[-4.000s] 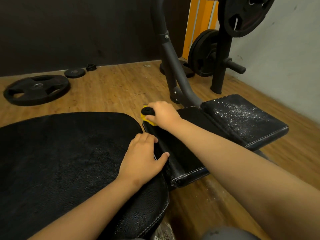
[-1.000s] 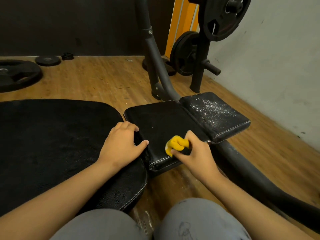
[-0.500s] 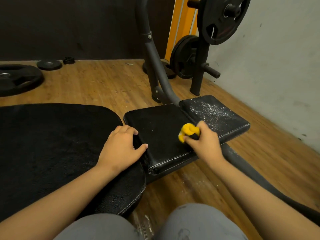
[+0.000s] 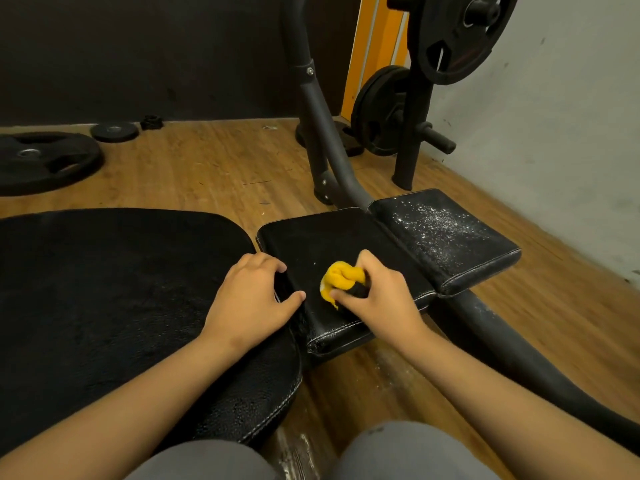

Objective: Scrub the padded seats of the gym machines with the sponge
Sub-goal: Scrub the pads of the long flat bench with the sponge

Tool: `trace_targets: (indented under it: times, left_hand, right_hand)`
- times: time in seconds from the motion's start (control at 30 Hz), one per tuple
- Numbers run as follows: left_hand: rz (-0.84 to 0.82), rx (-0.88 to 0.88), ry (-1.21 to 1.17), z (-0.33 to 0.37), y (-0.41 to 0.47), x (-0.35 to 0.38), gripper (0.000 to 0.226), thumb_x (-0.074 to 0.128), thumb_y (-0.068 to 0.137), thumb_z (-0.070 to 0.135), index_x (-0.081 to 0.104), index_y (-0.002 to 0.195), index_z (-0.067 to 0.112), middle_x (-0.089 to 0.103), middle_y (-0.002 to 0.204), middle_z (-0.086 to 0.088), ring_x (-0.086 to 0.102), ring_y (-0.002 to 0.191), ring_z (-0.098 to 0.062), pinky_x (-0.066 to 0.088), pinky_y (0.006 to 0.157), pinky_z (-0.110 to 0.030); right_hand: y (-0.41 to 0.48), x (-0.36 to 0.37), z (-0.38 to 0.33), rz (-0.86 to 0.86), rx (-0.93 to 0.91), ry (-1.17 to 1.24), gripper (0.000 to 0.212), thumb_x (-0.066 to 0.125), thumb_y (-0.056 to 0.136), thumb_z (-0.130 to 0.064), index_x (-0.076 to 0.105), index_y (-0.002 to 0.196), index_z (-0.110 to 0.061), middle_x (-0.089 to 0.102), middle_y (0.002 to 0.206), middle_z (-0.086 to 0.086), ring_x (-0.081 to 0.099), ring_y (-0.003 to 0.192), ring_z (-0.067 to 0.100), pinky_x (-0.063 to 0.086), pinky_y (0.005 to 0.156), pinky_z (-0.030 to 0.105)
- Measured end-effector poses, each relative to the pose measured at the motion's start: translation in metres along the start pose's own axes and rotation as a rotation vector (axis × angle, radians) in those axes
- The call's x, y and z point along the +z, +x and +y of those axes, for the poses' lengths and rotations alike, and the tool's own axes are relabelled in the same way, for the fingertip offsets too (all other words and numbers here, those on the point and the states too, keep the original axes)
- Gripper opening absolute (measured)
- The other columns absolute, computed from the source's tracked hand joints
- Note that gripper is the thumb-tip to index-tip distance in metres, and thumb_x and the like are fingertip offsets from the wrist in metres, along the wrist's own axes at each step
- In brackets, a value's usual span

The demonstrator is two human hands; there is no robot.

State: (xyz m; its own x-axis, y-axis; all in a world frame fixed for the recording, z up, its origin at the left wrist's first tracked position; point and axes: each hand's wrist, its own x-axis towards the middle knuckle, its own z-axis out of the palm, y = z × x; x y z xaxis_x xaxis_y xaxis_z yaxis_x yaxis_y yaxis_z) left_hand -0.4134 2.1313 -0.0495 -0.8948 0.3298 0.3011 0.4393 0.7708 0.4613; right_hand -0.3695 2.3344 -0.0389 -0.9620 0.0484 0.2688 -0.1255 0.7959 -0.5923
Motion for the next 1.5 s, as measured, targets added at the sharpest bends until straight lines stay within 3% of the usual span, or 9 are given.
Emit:
trace_targets:
  times: [0.23,0.57,0.7,0.8,0.93,1.1,1.23,1.4,1.5]
  left_hand:
    - [0.006,0.002,-0.011,0.000,-0.001,-0.001,0.052,0.066,0.080,0.051,0.061,0.120,0.019,0.059,0.116,0.006,0.048,0.114,-0.009,0.041,0.098,-0.026]
    - [0.017,0.014,-0.030,-0.001,-0.001,-0.002,0.049,0.066,0.081,0.051,0.061,0.120,0.022,0.058,0.115,0.010,0.047,0.113,-0.006,0.039,0.101,-0.024]
    - [0.026,0.006,-0.022,-0.001,0.000,0.000,0.047,0.068,0.080,0.050,0.062,0.118,0.022,0.058,0.112,0.011,0.048,0.111,-0.005,0.038,0.098,-0.021]
    - [0.024,0.001,-0.016,-0.001,0.000,0.000,0.047,0.068,0.080,0.050,0.061,0.118,0.024,0.058,0.113,0.012,0.048,0.113,-0.004,0.037,0.096,-0.019]
    - [0.013,-0.005,-0.011,0.000,-0.001,-0.002,0.047,0.067,0.080,0.051,0.061,0.118,0.025,0.058,0.114,0.013,0.047,0.113,-0.003,0.037,0.095,-0.017]
    - [0.011,-0.008,-0.035,0.000,-0.002,-0.004,0.046,0.069,0.079,0.049,0.062,0.117,0.025,0.057,0.112,0.015,0.047,0.112,-0.001,0.036,0.094,-0.016]
    - [0.022,-0.010,-0.035,-0.002,-0.001,-0.001,0.045,0.070,0.078,0.048,0.063,0.116,0.025,0.057,0.111,0.016,0.047,0.111,-0.001,0.033,0.092,-0.015]
    - [0.027,-0.003,-0.034,-0.001,0.000,-0.001,0.045,0.071,0.078,0.047,0.063,0.116,0.025,0.054,0.108,0.018,0.047,0.109,0.000,0.034,0.092,-0.016]
    - [0.030,0.004,-0.042,-0.001,0.000,-0.001,0.045,0.070,0.078,0.047,0.063,0.116,0.025,0.053,0.108,0.020,0.046,0.108,0.002,0.033,0.092,-0.015]
  right_hand:
    - [0.043,0.018,-0.012,-0.098,-0.056,0.073,0.036,0.077,0.078,-0.028,0.043,0.083,-0.020,0.053,0.071,-0.006,0.049,0.063,0.003,0.035,0.053,0.017]
    - [0.103,0.011,0.019,0.113,0.121,-0.063,0.036,0.074,0.082,-0.027,0.040,0.089,-0.016,0.052,0.079,-0.002,0.054,0.079,0.017,0.032,0.061,0.025]
    - [0.085,0.028,-0.003,-0.014,0.005,0.019,0.035,0.077,0.079,-0.029,0.046,0.091,-0.017,0.059,0.084,-0.002,0.056,0.078,0.013,0.040,0.063,0.025]
    - [0.081,0.036,-0.014,-0.095,-0.069,0.051,0.036,0.077,0.079,-0.030,0.046,0.090,-0.017,0.055,0.078,-0.006,0.052,0.070,0.007,0.035,0.056,0.020]
    - [0.102,0.041,-0.017,-0.101,-0.078,0.018,0.036,0.075,0.081,-0.029,0.044,0.092,-0.014,0.055,0.082,-0.002,0.055,0.078,0.014,0.037,0.061,0.024]
    - [0.142,0.024,0.000,-0.026,0.130,-0.076,0.036,0.073,0.082,-0.026,0.047,0.106,-0.015,0.060,0.101,0.006,0.060,0.096,0.025,0.051,0.077,0.040]
    - [0.155,-0.023,0.031,0.168,0.343,0.010,0.034,0.076,0.077,-0.029,0.056,0.099,-0.014,0.062,0.101,0.007,0.059,0.095,0.026,0.048,0.077,0.038]
    - [0.144,-0.052,0.041,-0.084,0.302,0.067,0.024,0.074,0.080,-0.033,0.067,0.091,-0.013,0.061,0.079,0.002,0.058,0.079,0.018,0.042,0.062,0.029]
    - [0.143,-0.050,0.044,-0.223,0.336,-0.049,0.027,0.072,0.083,-0.034,0.068,0.096,-0.011,0.063,0.083,0.005,0.059,0.077,0.017,0.043,0.063,0.029]
